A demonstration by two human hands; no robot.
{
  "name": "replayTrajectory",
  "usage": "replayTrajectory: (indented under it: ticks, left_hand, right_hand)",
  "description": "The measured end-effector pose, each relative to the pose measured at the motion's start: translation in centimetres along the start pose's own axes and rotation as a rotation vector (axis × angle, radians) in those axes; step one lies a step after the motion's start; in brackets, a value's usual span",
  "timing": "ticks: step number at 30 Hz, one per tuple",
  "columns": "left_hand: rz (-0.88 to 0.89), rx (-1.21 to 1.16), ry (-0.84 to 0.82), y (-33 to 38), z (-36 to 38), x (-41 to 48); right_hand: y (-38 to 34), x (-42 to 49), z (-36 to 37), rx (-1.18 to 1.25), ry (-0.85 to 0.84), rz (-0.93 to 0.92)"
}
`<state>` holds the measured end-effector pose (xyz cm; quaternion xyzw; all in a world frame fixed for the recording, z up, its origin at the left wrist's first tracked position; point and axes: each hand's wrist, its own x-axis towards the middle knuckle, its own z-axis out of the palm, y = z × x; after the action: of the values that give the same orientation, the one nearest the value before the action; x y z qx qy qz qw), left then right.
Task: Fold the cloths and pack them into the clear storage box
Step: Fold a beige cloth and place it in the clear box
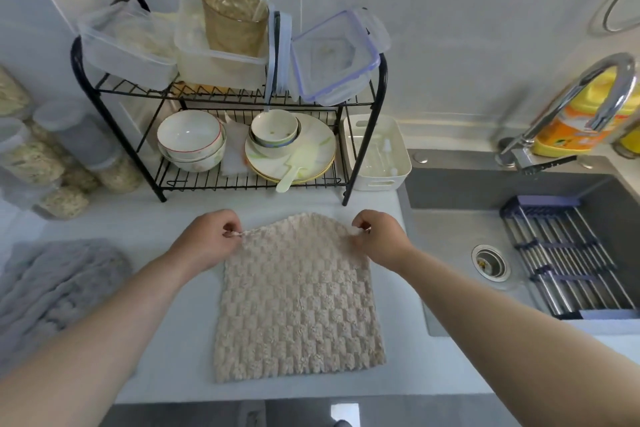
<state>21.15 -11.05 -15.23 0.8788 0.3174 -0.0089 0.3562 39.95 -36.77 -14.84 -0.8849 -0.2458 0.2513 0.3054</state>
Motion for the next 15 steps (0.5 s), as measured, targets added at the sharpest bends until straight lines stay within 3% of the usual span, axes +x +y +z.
replayTrajectory:
  ticks: [8,15]
  left_hand:
    - [-0.049,-0.003,0.000,-0.1,0.9,-10.4]
    - [-0.051,0.242,-0.218,-2.8,5.0,-15.8]
  right_hand:
    - [3.8,-8.6,-0.4,0.001,-0.096,-0.099]
    - [8.8,-13.5,1.5,-0.321,-0.270,-0.209]
